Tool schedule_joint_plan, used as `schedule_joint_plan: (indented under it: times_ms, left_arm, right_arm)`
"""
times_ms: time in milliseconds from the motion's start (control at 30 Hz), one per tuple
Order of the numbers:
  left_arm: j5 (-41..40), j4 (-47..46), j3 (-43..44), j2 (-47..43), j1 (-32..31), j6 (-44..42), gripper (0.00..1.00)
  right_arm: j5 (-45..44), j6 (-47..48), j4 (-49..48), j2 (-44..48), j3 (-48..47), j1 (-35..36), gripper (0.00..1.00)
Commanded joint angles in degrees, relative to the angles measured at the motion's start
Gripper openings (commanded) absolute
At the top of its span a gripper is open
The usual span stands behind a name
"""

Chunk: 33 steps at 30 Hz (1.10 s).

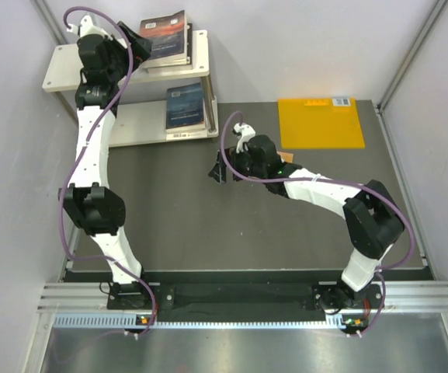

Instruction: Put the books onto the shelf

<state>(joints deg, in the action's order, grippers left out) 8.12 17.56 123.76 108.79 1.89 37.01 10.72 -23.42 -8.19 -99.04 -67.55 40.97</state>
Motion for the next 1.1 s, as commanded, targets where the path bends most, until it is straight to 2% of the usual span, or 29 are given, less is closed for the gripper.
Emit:
schedule_joint_plan:
  times_ms: [0, 200, 300, 333, 367, 433, 467, 500, 900, 1067]
  left_arm:
    - [-2.5, -5.8, -2.3, -4.6, 0.0, -1.8, 0.99]
    - [-10.4, -8.3, -6.1, -7.6, 0.0, -4.7, 0.99]
    - [-12.9, -9.2, -6.9, -7.9, 0.1, -7.9, 0.91]
    - [-13.6, -9.2, -6.8, -7.9, 0.1, -8.4, 0.87]
    - [-14.5, -9.0, -6.8, -7.7, 0.1, -9.0, 0.74]
    - [-15.7, -8.5, -6.6, -7.4, 0.2, -10.0, 0.59]
    - [-16.1, -8.5, -6.8, -7.4, 0.3, -10.6, 0.44]
    - [-17.5, -8.5, -7.0, -7.4, 0.3, -11.6, 0.38]
    - [-23.3, -8.5, -7.0, -3.5, 0.3, -25.1, 0.23]
    - [-22.0, -10.5, -7.7, -1.3, 0.3, -27.3, 0.25]
  right_arm:
    - [3.9, -3.0, -4.2, 4.8, 4.0, -0.7, 1.0]
    - [7.3, -7.0, -8.8, 8.5, 13.9, -0.7, 1.0]
    - [8.3, -9.1, -11.8, 9.8, 18.9, -0.7, 1.0]
    - [8.6, -9.6, -12.7, 10.0, 19.9, -0.7, 1.0]
    - [9.1, -10.1, -14.2, 10.1, 20.8, -0.7, 1.0]
    - [10.3, -11.0, -15.2, 9.9, 22.3, -0.6, 0.99]
    - [10.5, -11.4, -15.9, 9.7, 22.6, -0.6, 1.0]
    - [11.0, -11.7, -16.5, 9.5, 23.4, -0.7, 1.0]
    - [14.1, -13.2, -18.9, 6.3, 23.9, -0.8, 1.0]
    - [14.2, -13.6, -19.2, 6.2, 24.2, -0.9, 1.0]
